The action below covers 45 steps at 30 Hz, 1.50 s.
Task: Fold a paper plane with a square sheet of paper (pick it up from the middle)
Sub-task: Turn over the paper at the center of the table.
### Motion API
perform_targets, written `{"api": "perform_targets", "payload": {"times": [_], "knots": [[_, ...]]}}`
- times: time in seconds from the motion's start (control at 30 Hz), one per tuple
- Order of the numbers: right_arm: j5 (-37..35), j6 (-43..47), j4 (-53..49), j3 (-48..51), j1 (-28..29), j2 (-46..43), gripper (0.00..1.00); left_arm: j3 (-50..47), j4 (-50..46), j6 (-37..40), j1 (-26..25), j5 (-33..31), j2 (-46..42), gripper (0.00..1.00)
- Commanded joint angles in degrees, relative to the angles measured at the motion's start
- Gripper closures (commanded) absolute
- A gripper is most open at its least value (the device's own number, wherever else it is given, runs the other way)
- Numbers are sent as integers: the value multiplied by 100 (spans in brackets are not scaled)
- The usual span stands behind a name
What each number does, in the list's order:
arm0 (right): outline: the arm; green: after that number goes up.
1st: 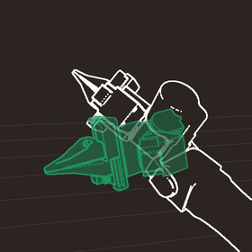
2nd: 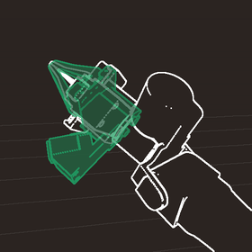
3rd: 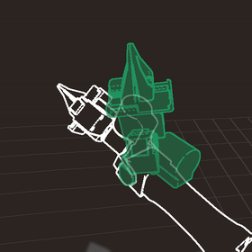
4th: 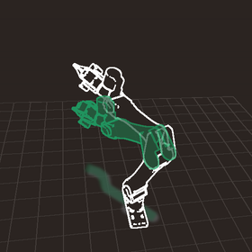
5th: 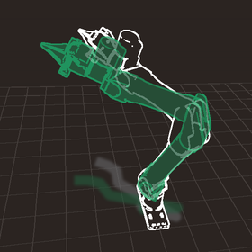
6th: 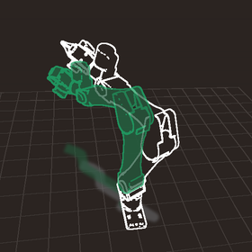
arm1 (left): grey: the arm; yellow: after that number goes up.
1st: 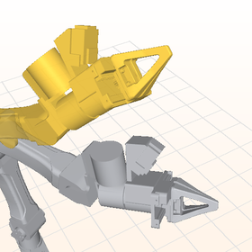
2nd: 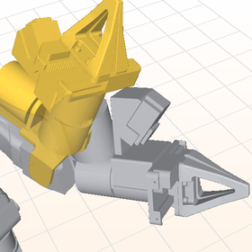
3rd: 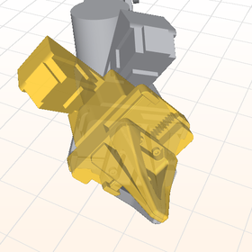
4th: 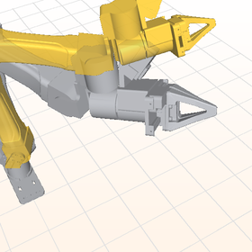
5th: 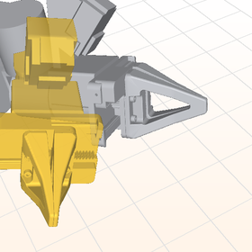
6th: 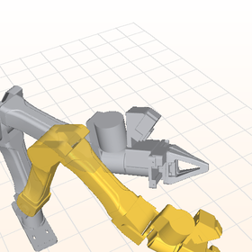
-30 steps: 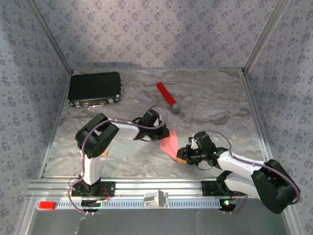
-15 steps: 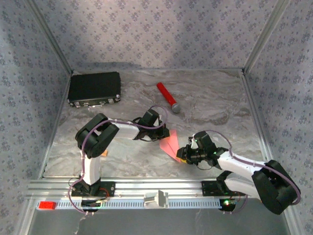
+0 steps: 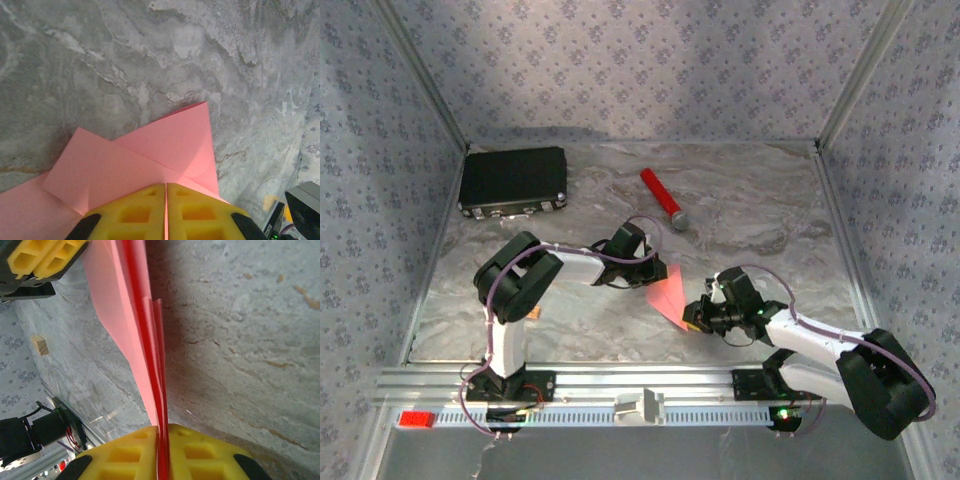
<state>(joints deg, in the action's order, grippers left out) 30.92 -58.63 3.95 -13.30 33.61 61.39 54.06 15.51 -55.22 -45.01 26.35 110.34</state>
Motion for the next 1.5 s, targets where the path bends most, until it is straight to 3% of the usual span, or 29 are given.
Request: {"api": "perform_targets", "payload": {"times": [0.0,0.33,0.7,1.1,1.47], "knots": [[71,107,-69,-36,-54,-73,88,156,-31,51,23,94,-323,85],[-122,496,-723,-316,-66,-685,91,55,-722,468,35,-495,-1430,58],[-1038,1030,-2093,-1188,137,-1313,92,-958,-924,609,227,-1292,-2904,49],[-3171,1233,-3500,-2352,1040,-1123,95,-1846,-1114,633,541,-1488,-4035,41],[-5642,1273,-5413,-3647,2135,-109,95,-2264,-1891,969,977,-1622,-5016,34]]}}
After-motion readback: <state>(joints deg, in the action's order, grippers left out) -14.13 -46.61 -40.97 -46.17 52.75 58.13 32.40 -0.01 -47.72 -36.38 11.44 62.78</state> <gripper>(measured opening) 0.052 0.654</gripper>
